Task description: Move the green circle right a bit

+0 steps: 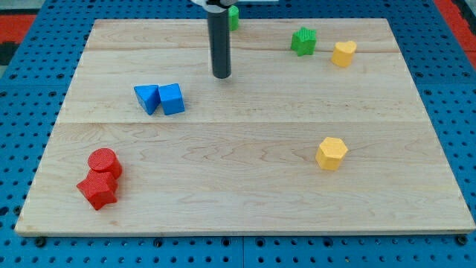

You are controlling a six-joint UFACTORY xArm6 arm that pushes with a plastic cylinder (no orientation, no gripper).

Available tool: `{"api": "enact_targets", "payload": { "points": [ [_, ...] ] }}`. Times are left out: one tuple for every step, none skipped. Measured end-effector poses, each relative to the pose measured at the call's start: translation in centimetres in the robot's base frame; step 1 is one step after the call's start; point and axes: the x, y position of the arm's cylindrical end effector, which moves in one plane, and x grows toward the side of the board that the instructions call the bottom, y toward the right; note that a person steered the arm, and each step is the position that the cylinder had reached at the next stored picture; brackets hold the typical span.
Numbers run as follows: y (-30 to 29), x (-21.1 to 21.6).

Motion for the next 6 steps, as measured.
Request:
{"api": "enact_targets", "payload": {
  "points": [
    [6.0, 2.9],
    [3.7, 0.5],
    [-2.9, -4.7],
    [-6.6, -11.1],
    [-6.7, -14.8],
    [-4.8, -14.8]
  ]
}}
